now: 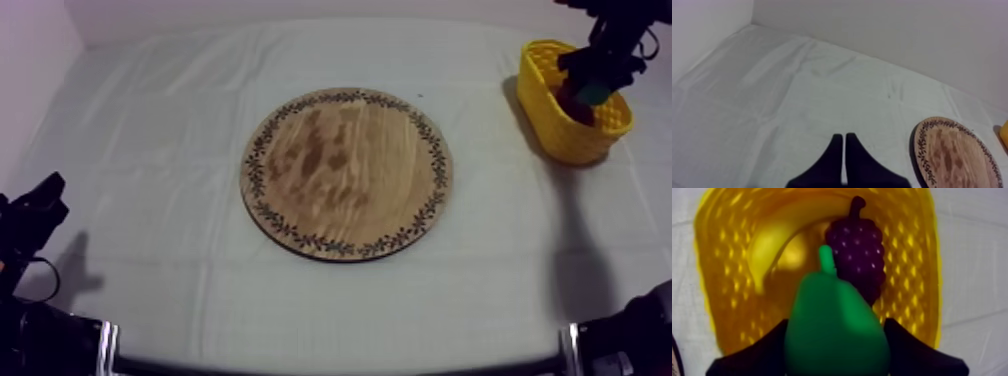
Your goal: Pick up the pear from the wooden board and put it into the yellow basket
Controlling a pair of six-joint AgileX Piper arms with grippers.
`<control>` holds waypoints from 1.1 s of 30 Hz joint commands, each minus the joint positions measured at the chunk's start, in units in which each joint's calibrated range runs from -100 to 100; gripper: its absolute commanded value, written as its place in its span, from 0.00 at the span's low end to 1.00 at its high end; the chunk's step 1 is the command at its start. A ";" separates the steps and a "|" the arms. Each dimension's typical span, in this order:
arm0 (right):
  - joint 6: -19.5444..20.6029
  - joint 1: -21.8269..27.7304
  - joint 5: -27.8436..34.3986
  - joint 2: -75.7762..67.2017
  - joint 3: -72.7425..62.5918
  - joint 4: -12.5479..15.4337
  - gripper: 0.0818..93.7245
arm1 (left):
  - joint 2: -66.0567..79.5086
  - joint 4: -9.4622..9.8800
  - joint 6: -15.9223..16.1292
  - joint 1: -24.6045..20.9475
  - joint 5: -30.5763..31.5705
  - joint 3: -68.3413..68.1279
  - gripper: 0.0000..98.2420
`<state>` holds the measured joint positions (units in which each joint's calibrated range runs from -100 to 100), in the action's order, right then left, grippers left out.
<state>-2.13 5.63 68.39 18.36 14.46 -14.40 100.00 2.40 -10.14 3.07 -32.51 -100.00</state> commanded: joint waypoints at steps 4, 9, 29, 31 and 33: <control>-0.80 0.21 -2.50 3.05 -0.65 0.25 0.62 | 0.00 0.02 0.01 0.01 0.01 0.00 0.00; 0.37 0.51 -8.50 3.79 2.30 -0.61 0.63 | 0.00 0.02 0.01 0.01 0.01 0.00 0.00; 1.17 -1.06 -18.79 -32.72 23.55 -1.20 0.55 | 0.00 0.02 0.01 0.01 0.01 0.00 0.00; 1.23 -1.09 -20.35 -38.76 27.26 -1.08 0.54 | 0.00 0.02 0.01 0.01 0.01 0.00 0.00; 0.82 -1.12 -21.48 -44.89 30.82 -0.50 0.51 | 0.00 0.02 0.01 0.01 0.01 0.00 0.00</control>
<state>-1.01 4.54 47.79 -16.28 40.97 -15.38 100.00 2.40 -10.12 3.07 -32.51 -100.00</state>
